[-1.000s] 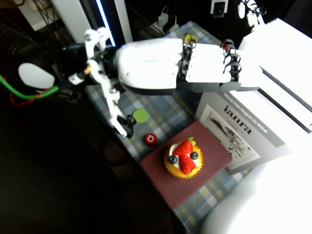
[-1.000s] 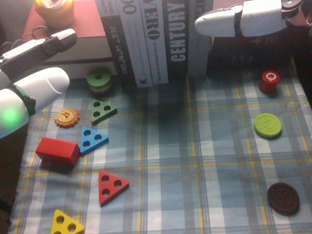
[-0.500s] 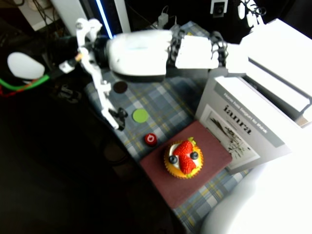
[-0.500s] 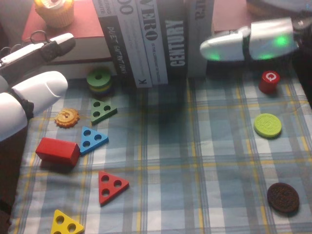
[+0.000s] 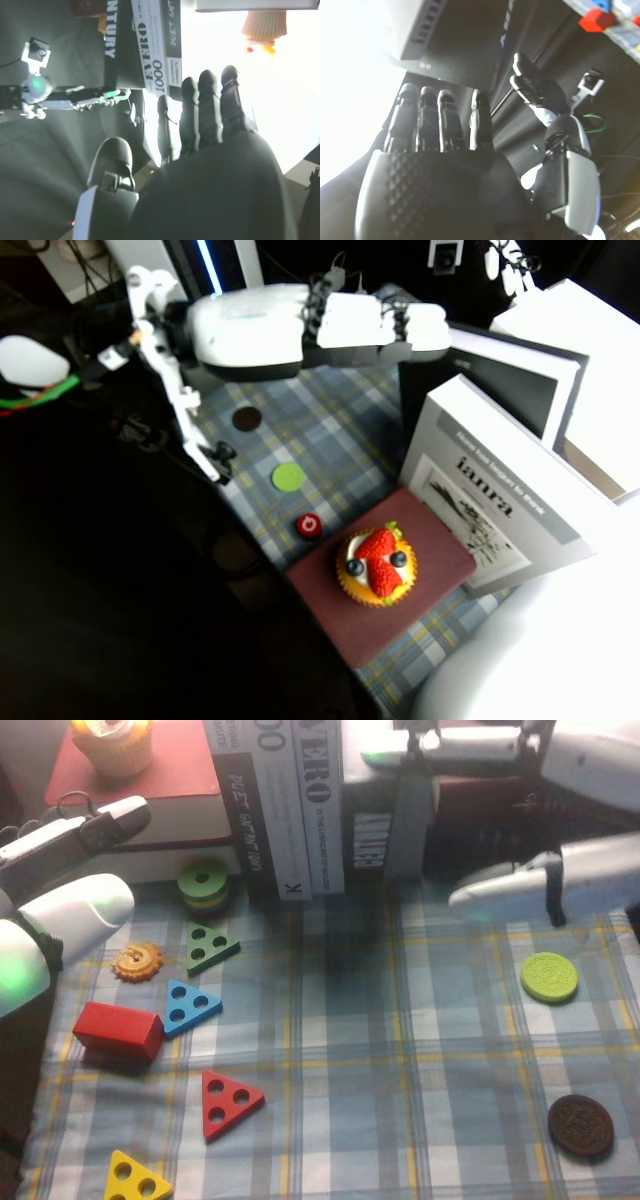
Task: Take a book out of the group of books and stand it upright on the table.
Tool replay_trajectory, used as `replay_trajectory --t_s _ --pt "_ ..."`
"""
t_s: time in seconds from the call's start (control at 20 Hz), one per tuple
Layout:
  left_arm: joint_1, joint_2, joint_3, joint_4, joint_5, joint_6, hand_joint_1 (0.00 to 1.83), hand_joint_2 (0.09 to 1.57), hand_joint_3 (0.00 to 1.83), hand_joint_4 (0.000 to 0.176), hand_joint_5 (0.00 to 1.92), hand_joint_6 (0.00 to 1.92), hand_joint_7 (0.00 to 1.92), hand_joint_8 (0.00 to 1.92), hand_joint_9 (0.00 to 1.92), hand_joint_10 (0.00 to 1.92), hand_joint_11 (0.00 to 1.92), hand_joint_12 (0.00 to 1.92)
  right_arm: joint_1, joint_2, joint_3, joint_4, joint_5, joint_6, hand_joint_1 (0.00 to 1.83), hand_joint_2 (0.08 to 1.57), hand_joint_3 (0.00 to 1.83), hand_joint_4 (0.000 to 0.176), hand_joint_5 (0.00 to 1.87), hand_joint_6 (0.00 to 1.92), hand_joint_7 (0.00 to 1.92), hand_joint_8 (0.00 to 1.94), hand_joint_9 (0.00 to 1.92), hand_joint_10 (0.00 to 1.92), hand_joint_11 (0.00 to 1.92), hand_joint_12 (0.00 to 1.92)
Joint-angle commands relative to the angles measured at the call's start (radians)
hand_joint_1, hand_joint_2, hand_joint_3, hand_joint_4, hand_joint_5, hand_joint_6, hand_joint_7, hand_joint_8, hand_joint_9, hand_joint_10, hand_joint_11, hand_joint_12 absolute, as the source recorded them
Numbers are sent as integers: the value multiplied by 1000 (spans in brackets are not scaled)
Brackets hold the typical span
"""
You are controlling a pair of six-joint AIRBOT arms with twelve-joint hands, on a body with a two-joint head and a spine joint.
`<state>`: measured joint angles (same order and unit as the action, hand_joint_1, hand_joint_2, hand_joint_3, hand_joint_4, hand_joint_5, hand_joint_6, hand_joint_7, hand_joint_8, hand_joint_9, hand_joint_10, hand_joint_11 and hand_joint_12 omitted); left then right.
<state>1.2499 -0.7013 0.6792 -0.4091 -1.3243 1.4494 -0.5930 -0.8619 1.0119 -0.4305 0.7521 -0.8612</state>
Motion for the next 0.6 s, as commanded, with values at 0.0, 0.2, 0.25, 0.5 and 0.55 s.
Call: replay_trajectory --t_s 0.0,0.2,0.25,0.5,0.55 --pt "-4 7 -2 13 -129 -11 0 1318 2 176 315 0 245 2 165 5 11 48 -2 4 -7 25 96 2 0 1114 7 176 337 7 0 0 0 0 0 0" --pt "5 5 -3 -3 -131 -13 2 1342 10 166 315 4 242 2 155 2 4 47 -66 30 -43 9 190 54 0 1139 9 176 264 0 0 0 0 0 0 0" --pt "7 4 -4 -6 -131 -13 6 1347 11 157 321 6 247 4 156 2 7 49 -77 30 -44 -4 213 85 0 1155 15 176 256 0 0 0 0 0 0 0" --pt "8 0 -5 -11 -134 -16 0 1350 7 172 321 2 228 0 132 0 1 48 -153 67 -78 -20 388 158 268 1089 0 171 400 19 0 0 0 0 0 0" --pt "9 -2 -5 -11 -135 -16 0 1353 8 174 324 3 234 3 127 0 0 48 -165 77 -86 -20 425 160 520 999 0 148 246 3 0 0 0 0 0 0"
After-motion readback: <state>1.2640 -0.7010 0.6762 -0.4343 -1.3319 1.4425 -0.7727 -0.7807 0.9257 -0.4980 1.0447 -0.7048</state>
